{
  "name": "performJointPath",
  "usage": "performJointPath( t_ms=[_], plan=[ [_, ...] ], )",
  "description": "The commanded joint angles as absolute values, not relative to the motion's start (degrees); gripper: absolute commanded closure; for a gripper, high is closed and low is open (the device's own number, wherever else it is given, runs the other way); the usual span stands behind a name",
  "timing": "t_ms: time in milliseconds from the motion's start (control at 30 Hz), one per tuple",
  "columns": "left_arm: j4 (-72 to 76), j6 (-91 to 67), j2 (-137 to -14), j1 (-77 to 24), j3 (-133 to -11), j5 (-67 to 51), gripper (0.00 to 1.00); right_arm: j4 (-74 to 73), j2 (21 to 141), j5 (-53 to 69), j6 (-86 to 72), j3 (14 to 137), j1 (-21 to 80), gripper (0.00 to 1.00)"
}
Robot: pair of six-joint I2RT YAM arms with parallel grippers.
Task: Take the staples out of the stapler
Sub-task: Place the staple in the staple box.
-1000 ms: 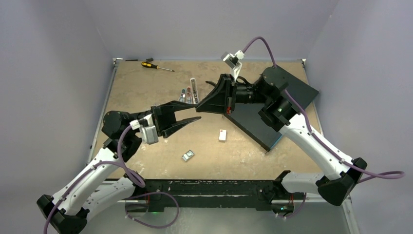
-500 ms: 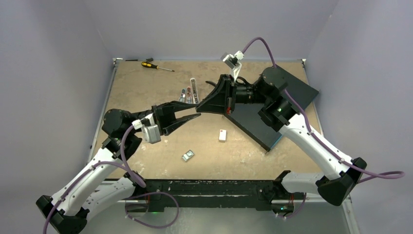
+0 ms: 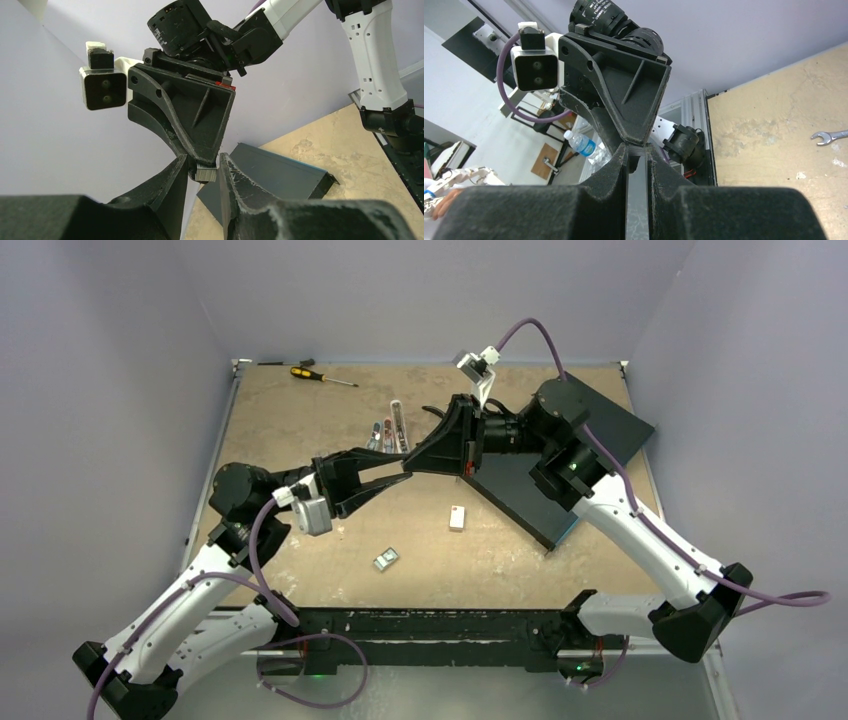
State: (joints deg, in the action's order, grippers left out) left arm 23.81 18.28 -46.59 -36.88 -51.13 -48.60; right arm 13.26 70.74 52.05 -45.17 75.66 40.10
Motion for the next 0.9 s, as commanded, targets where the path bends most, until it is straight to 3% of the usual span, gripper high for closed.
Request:
performJointPath(
  t_ms=[0, 300, 867],
  plan=[
    [23.21, 19.84, -46.08, -37.08, -53.31, -47.86, 0.70, 16.08, 68.85, 53.68, -45.77, 75.70, 40.07, 0.95],
    [22.76, 20.57, -45.81, -37.09, -53.20, -46.94, 0.65, 15.90, 68.38, 54.05, -45.87, 75.58, 40.05, 0.94],
    [22.06, 21.03, -46.09, -37.08, -53.75, -47.80, 0.81, 16.00, 68.69, 54.10, -46.13, 75.33, 40.06, 0.93]
  ],
)
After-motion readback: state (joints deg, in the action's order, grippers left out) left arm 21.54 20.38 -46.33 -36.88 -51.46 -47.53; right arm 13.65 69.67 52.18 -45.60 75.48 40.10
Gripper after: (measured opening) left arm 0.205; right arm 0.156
